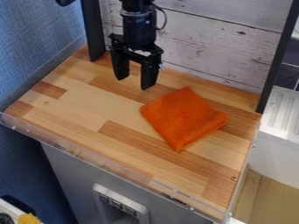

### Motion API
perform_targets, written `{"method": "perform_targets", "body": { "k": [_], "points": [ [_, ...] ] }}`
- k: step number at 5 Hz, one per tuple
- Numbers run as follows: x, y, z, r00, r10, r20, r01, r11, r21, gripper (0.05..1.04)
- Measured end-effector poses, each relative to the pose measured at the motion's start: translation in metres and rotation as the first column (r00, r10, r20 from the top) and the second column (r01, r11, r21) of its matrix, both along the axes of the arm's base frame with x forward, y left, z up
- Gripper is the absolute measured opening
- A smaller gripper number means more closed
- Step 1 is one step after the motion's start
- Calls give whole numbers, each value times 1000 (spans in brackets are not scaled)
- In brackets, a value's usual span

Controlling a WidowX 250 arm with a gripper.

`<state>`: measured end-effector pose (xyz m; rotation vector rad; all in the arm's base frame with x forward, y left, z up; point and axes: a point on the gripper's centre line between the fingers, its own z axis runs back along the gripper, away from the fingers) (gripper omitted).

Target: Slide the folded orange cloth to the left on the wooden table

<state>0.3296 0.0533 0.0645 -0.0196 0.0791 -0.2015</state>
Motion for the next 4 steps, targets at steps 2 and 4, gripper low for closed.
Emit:
{"method": "perform_targets", "body": {
  "k": [2,4],
  "points": [
    [-11,-35,3,961,-267,74,266,964,28,999],
    [-14,-68,7,880,-462,109,460,887,48,999]
  ]
}}
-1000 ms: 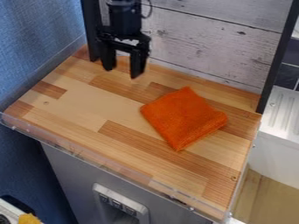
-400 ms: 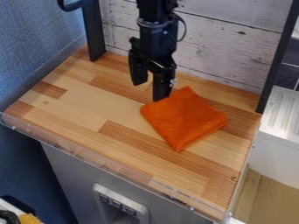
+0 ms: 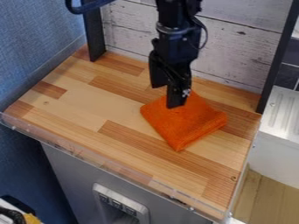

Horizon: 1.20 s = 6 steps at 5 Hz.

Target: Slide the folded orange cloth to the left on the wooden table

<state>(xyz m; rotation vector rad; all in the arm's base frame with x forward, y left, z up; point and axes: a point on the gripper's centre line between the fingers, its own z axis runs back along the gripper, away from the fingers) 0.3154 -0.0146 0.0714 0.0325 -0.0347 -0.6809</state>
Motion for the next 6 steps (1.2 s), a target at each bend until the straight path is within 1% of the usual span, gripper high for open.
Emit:
{"method": "perform_targets", "body": {
  "k": [1,2,3,4,5,6],
  "points": [
    [-1,-13,0,998,-66,2,66,998,-9,999],
    [-1,-21,0,994,-108,3,108,994,-21,999],
    [2,-24,3,991,-133,15,134,990,-35,955],
    [4,-33,-6,988,-155,-2,155,987,-49,676],
    [10,-42,-16,986,-165,-18,164,984,-67,375],
    [15,-51,-26,985,-170,-38,166,983,-82,159]
  ]
}}
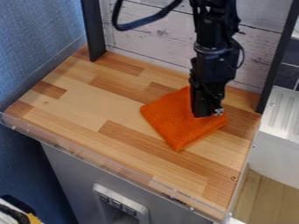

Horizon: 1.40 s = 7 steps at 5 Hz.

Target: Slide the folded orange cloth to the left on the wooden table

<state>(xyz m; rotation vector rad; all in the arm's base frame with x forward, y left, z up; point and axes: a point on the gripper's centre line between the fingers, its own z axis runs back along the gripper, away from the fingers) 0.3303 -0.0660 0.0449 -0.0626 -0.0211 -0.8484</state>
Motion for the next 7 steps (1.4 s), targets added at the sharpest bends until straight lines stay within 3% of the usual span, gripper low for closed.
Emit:
{"method": "perform_targets", "body": {
  "k": [1,4,6,7],
  "points": [
    [4,-5,-14,1000,3,-30,-3,1000,2,68],
    [18,-3,-34,996,62,-60,-58,996,62,63],
    [26,9,-36,955,296,-27,-291,951,107,63],
    [27,20,-37,908,418,1,-416,902,113,62]
  ]
}}
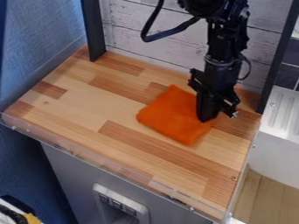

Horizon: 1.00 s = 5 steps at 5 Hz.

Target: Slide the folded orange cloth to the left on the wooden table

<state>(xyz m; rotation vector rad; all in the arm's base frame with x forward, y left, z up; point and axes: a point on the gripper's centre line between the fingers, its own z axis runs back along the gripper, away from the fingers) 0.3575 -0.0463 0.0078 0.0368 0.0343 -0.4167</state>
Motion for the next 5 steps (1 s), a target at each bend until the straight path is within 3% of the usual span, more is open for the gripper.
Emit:
{"method": "perform_targets", "body": {
  "k": [2,3,4,5],
  "points": [
    [-3,21,0,976,215,42,-215,977,0,88],
    [-6,32,2,955,295,19,-295,956,0,243],
    [-10,52,10,930,367,-19,-368,930,-3,489],
    [-10,69,39,915,404,-2,-404,914,-30,786]
  ]
}}
